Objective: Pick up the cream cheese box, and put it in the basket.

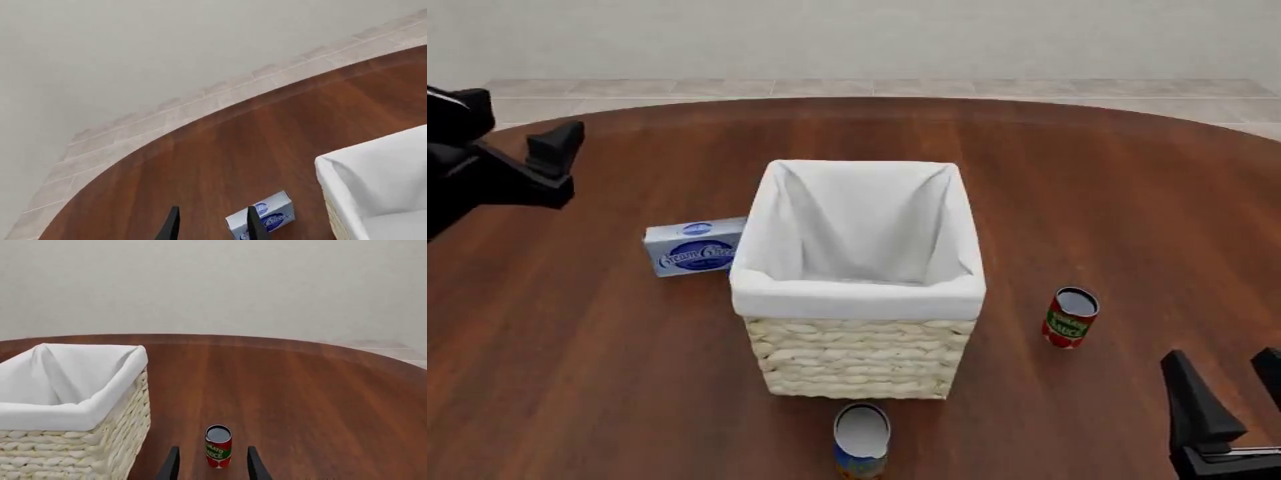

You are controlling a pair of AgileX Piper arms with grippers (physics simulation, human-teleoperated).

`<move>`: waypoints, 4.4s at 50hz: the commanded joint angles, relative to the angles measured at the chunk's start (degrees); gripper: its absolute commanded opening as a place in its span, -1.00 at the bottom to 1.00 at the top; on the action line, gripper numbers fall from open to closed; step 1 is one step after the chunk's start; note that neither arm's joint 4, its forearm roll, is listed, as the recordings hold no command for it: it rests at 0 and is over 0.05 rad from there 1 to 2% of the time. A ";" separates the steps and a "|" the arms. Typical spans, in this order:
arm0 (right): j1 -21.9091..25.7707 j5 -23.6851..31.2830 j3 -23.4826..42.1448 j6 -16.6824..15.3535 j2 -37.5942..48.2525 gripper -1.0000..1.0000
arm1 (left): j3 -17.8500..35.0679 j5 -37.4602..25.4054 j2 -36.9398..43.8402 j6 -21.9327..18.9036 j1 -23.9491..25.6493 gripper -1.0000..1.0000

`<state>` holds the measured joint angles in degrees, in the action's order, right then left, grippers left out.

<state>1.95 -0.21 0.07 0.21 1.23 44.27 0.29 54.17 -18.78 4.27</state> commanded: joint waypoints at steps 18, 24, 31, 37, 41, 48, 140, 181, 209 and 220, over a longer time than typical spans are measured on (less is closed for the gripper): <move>0.21 1.27 1.01 -1.15 -0.55 1.00 | 25.75 -19.69 25.18 -1.36 6.30 1.00; 0.19 1.58 1.31 -1.40 -0.67 1.00 | 30.27 -22.54 29.44 -0.80 6.77 1.00; 0.03 1.90 1.55 -1.52 -0.86 1.00 | 37.84 -25.15 37.77 -1.90 3.04 1.00; -0.02 1.57 1.22 -1.54 -0.66 1.00 | 41.88 -26.56 41.94 -2.49 1.22 1.00; -0.02 1.54 1.17 -1.34 -0.74 1.00 | 43.84 -27.47 44.16 -2.93 0.27 1.00; -0.07 1.59 0.93 -1.26 -0.95 1.00 | 47.19 -28.74 48.08 -4.48 -1.66 1.00; -0.40 -0.91 0.27 -2.87 2.03 1.00 | 32.30 -23.97 51.94 -29.02 3.92 1.00; -0.97 -0.25 0.77 -3.38 1.72 1.00 | 32.33 -22.57 56.46 -30.79 4.59 1.00; -1.17 0.74 1.14 -3.22 0.86 1.00 | 34.63 -22.90 59.52 -33.00 1.71 1.00; -1.18 -0.14 0.62 -3.11 1.39 1.00 | 35.91 -23.26 60.51 -32.93 1.17 1.00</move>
<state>0.84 -0.03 0.97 -3.01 2.53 79.31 -22.90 113.67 -51.35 6.15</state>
